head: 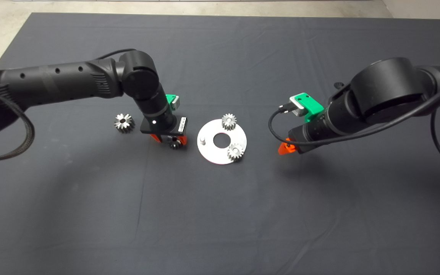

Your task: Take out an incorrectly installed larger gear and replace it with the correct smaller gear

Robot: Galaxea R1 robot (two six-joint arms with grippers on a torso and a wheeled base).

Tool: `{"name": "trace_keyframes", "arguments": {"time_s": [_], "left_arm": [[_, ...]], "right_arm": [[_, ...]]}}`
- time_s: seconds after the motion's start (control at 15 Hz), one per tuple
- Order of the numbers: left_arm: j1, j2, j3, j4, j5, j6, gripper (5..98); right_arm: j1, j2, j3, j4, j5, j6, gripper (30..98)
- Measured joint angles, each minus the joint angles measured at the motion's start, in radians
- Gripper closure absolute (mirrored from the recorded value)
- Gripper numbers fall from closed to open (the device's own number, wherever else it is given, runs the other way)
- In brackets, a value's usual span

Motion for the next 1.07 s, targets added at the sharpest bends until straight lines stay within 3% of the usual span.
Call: {"name": "trace_keyframes", "arguments": {"time_s": [0.2,0.8,1.07], "left_arm": [[0.0,0.0,0.0,0.0,-0.001,0.0,46.1],[-0.002,0.028,-0.004,0.001,0.006,0.0,62.1],[-0.002,0.027,-0.004,0.0,0.005,0.0,62.1]], "right_arm": [[0.0,0.0,0.0,0.0,0.0,0.0,31.6],[0.0,0.003,-0.006,0.0,0.0,0.0,31.6],[0.0,0.006,-0.008,0.0,0.0,0.0,31.5]]}}
